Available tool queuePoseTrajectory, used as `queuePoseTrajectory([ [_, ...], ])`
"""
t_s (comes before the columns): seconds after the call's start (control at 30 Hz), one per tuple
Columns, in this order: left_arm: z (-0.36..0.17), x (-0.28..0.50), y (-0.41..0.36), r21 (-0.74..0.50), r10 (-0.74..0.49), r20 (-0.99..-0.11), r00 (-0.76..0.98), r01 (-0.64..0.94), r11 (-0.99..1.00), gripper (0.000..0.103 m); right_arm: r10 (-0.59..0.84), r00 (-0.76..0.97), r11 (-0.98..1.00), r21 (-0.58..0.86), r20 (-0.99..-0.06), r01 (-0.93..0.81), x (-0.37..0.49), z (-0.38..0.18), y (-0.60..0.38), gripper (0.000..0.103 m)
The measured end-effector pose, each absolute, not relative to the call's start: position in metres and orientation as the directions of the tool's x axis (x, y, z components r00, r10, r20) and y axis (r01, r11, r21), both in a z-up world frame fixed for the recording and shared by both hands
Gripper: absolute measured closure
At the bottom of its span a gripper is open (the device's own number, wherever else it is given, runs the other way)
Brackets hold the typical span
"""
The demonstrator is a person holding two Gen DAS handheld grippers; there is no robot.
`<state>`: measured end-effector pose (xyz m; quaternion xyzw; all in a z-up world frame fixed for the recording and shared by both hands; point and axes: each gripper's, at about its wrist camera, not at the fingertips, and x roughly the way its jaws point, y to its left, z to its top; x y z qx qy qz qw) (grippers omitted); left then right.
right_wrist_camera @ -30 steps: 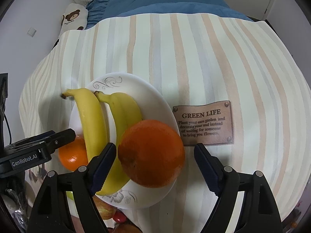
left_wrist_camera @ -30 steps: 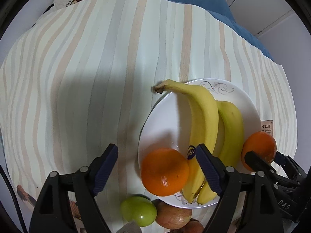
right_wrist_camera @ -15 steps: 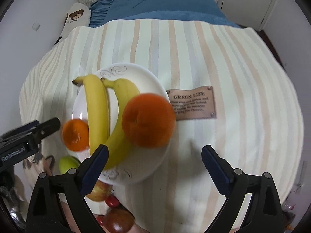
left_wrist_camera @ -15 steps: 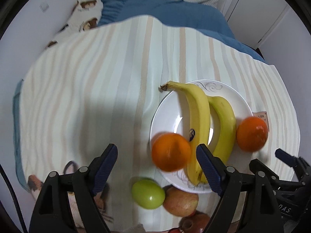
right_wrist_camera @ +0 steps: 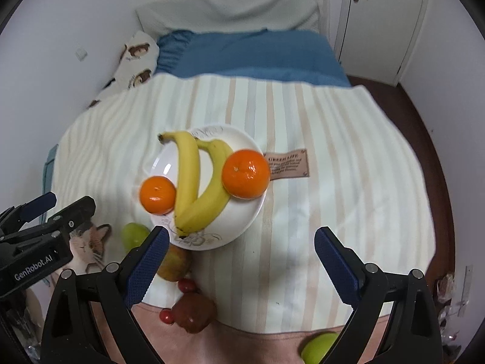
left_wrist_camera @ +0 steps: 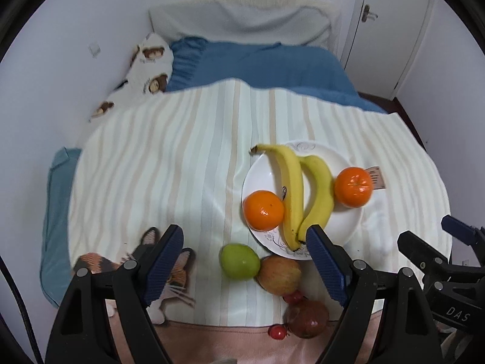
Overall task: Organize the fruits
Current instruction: 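Withdraw both grippers from the plate toward the remaining fruit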
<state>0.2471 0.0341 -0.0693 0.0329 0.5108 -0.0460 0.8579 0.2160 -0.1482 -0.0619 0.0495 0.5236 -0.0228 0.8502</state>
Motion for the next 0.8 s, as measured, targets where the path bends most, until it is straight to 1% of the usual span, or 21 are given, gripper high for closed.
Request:
queuePoseTrajectory([
  [0.3, -0.019, 0.197, 0.034, 0.003, -0.074, -0.837, 0.542, 0.139, 0.99, 0.021, 0.003, 0.553, 0.996, 0.053, -0.833, 0.073, 0.171, -0.003, -0.139, 0.005],
  [0.53, -0.008, 0.175, 0.036, -0.019, -0.091, -0.841, 0.533, 0.139, 0.99, 0.021, 0.054, 0.563, 0.991, 0.112, -0.825, 0.069, 0.144, 0.013, -0.136, 0.005],
  [0.63, -0.02, 0.173, 0.046, -0.014, -0.072, -0.86, 0.505, 0.117, 0.993, 0.021, 0.103, 0.507, 0.985, 0.158, -0.856, 0.067, 0.142, -0.003, -0.136, 0.004],
  [0.73, -0.053, 0.178, 0.056, 0.033, -0.013, -0.901, 0.433, 0.098, 0.995, 0.021, 0.18, 0.417, 0.971, 0.229, -0.891, 0.07, 0.146, -0.042, -0.136, 0.004],
  [0.8, -0.082, 0.182, 0.063, 0.07, 0.031, -0.926, 0.375, 0.091, 0.993, 0.021, 0.238, 0.342, 0.956, 0.281, -0.909, 0.082, 0.151, -0.08, -0.132, 0.004],
])
